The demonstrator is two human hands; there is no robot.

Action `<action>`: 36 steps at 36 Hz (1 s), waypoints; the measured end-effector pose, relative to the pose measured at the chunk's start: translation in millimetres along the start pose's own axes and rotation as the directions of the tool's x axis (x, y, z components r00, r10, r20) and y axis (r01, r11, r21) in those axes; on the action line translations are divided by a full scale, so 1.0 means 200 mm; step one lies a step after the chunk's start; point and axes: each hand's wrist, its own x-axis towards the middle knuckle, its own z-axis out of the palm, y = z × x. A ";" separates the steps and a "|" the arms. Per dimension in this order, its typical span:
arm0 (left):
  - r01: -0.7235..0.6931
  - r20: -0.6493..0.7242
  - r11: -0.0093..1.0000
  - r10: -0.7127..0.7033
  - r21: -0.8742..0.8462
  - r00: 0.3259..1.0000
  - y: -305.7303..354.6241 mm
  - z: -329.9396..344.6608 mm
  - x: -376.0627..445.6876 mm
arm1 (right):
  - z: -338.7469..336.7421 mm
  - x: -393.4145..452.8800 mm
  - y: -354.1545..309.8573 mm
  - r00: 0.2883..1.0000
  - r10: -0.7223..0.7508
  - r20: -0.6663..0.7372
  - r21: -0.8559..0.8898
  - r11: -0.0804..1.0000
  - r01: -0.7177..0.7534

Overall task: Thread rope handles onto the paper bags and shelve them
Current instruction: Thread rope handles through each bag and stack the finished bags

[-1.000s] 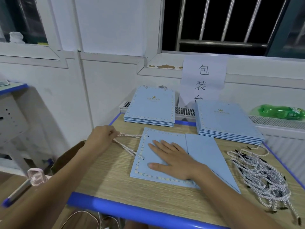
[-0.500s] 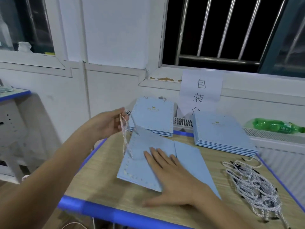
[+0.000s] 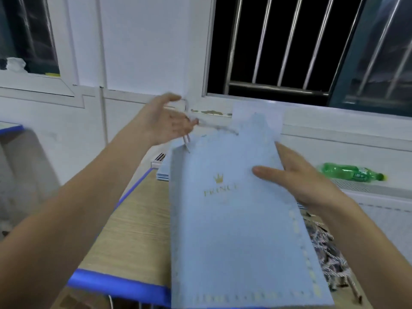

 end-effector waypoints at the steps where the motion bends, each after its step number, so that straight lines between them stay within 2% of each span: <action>1: 0.060 -0.027 0.997 -0.059 0.055 0.998 -0.07 -0.02 0.04 | 0.00 -0.01 0.09 0.997 0.076 -0.007 0.050 0.996 -0.075; 4: 0.227 -0.128 0.956 -0.206 0.184 0.970 -0.33 -0.10 0.14 | 0.03 -0.04 0.36 0.962 0.271 0.023 0.167 0.948 -0.271; 7: 0.276 -0.201 0.945 -0.240 0.175 0.950 -0.57 -0.15 0.20 | 0.07 -0.07 0.54 0.917 0.386 0.104 0.189 0.897 -0.399; 8: 0.287 -0.219 0.933 -0.240 0.218 0.946 -0.63 -0.16 0.22 | 0.08 -0.08 0.57 0.904 0.408 0.125 0.177 0.888 -0.425; 11: 0.281 -0.290 0.833 -0.153 0.477 0.945 -0.76 -0.19 0.30 | 0.08 -0.05 0.64 0.879 0.449 0.159 0.006 0.890 -0.456; 13: 0.275 -0.288 0.749 -0.117 0.602 0.950 -0.81 -0.20 0.35 | 0.07 -0.03 0.66 0.868 0.450 0.208 -0.113 0.893 -0.436; 14: 0.272 -0.278 0.707 -0.111 0.653 0.954 -0.82 -0.20 0.36 | 0.07 -0.02 0.65 0.876 0.442 0.191 -0.262 0.883 -0.389; 15: 0.260 -0.257 0.655 -0.102 0.709 0.961 -0.83 -0.21 0.37 | 0.07 0.00 0.66 0.890 0.435 0.138 -0.497 0.807 -0.318; 16: 0.236 -0.229 0.604 -0.090 0.762 0.969 -0.84 -0.21 0.38 | 0.07 0.01 0.64 0.897 0.433 0.093 -0.719 0.652 -0.241; 17: 0.205 -0.199 0.559 -0.072 0.804 0.977 -0.85 -0.21 0.38 | 0.08 0.03 0.64 0.897 0.440 0.052 -0.853 0.486 -0.189; 18: 0.179 -0.176 0.526 -0.055 0.832 0.983 -0.86 -0.21 0.38 | 0.09 0.05 0.62 0.897 0.440 0.042 -0.902 0.403 -0.156; 19: 0.156 -0.157 0.503 -0.041 0.850 0.987 -0.87 -0.21 0.39 | 0.09 0.07 0.60 0.906 0.418 0.066 -0.905 0.408 -0.122; 21: 0.107 -0.119 0.478 -0.006 0.872 0.993 -0.88 -0.21 0.39 | 0.12 0.15 0.61 0.922 0.330 0.201 -0.854 0.519 0.000; 23: 0.026 -0.073 0.427 0.095 0.904 0.993 -0.89 -0.21 0.39 | 0.16 0.24 0.67 0.926 0.219 0.307 -0.811 0.569 0.134; 26: -0.112 0.017 0.298 0.305 0.948 0.952 -0.87 -0.20 0.32 | 0.21 0.32 0.79 0.934 0.198 0.299 -0.800 0.585 0.132; 28: -0.190 0.120 0.178 0.340 0.966 0.933 -0.85 -0.23 0.24 | 0.23 0.33 0.84 0.931 0.218 0.294 -0.799 0.591 0.114; 31: -0.252 0.253 -0.025 0.163 0.967 0.954 -0.85 -0.32 0.14 | 0.25 0.32 0.88 0.930 0.222 0.293 -0.768 0.634 0.091; 34: -0.230 0.215 -0.165 -0.105 0.959 0.971 -0.88 -0.40 0.10 | 0.26 0.29 0.87 0.931 0.220 0.292 -0.806 0.580 0.116; 36: -0.241 0.195 -0.253 -0.195 0.937 0.961 -0.90 -0.41 0.11 | 0.26 0.28 0.85 0.926 0.251 0.283 -0.834 0.541 0.108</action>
